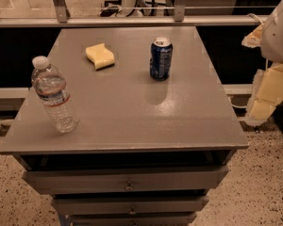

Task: Pick sponge

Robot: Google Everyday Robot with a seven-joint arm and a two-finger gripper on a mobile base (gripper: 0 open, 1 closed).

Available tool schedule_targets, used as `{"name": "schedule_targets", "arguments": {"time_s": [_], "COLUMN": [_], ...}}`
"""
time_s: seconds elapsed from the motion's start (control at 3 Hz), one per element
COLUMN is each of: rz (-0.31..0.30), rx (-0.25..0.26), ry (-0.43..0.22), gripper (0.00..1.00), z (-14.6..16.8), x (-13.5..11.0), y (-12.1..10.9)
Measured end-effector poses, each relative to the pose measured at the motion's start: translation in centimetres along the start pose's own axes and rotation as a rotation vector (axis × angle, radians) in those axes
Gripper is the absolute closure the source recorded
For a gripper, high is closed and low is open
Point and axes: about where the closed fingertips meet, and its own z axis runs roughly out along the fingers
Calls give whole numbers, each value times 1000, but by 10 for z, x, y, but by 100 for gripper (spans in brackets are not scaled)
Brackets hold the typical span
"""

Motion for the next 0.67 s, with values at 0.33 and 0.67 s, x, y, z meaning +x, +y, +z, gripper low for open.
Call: {"name": "schedule_targets", "arguments": {"time_s": [0.33, 0.67], "rz": [0, -67], "rx": [0, 10], "ry": [0, -107], "gripper": [0, 0], "z": [0, 10], "x": [0, -40], "y": [0, -18]}}
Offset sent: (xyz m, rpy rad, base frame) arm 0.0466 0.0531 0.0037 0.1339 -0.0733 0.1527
